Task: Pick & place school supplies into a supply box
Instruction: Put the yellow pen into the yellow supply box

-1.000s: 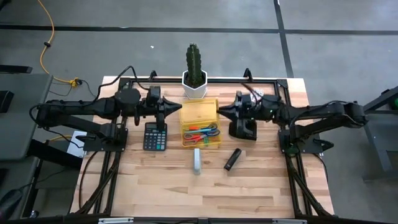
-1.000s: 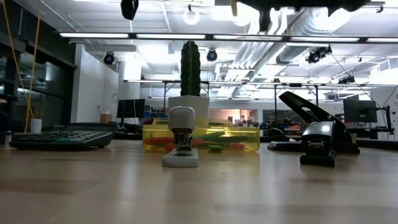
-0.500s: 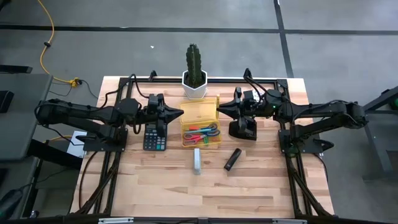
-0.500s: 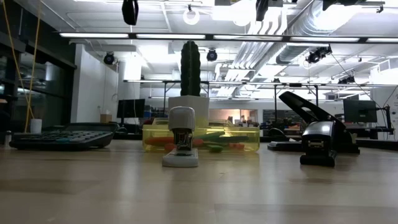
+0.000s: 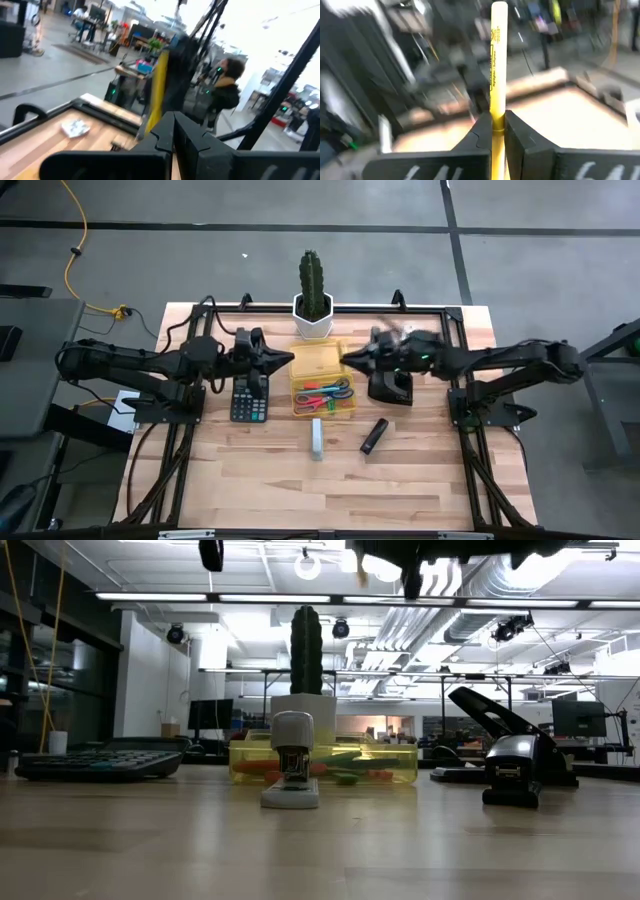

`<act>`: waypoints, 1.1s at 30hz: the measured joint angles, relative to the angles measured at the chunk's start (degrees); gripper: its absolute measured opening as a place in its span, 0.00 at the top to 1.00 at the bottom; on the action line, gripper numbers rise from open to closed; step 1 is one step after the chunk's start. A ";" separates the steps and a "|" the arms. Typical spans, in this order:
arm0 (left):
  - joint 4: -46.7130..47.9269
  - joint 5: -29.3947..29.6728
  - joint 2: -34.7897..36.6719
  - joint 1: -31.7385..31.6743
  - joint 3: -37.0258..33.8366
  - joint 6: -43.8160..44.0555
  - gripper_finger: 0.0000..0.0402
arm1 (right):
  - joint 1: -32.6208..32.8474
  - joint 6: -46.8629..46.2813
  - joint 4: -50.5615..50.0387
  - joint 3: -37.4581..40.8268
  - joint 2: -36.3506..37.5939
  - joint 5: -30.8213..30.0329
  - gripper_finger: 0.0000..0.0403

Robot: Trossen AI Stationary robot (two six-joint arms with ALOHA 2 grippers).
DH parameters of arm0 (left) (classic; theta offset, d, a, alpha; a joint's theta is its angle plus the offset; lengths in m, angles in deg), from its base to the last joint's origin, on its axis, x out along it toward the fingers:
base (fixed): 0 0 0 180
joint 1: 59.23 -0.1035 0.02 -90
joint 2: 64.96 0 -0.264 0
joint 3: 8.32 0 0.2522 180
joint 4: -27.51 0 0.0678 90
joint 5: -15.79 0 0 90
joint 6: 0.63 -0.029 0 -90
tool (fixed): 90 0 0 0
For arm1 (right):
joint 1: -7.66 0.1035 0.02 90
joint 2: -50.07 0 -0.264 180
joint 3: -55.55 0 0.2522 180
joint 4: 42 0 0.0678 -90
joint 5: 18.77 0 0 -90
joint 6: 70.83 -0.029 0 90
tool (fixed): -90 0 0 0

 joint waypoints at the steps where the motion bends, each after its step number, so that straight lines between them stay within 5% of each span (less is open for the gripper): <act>1: -1.01 -0.44 0.00 0.00 0.00 0.00 1.00 | 0.33 -0.47 -1.77 -0.34 -1.74 -1.31 1.00; 17: -2.96 -0.55 0.02 0.00 0.00 -0.46 1.00 | 0.79 4.36 -45.63 -25.72 -34.93 0.97 0.99; 27: -2.96 0.35 0.00 0.00 0.02 -0.46 1.00 | 0.79 7.02 -50.05 -28.34 -38.09 1.09 0.97; 33: -2.93 2.42 0.00 0.00 0.02 -1.09 1.00 | 1.43 7.13 -49.96 -28.34 -38.06 2.37 0.85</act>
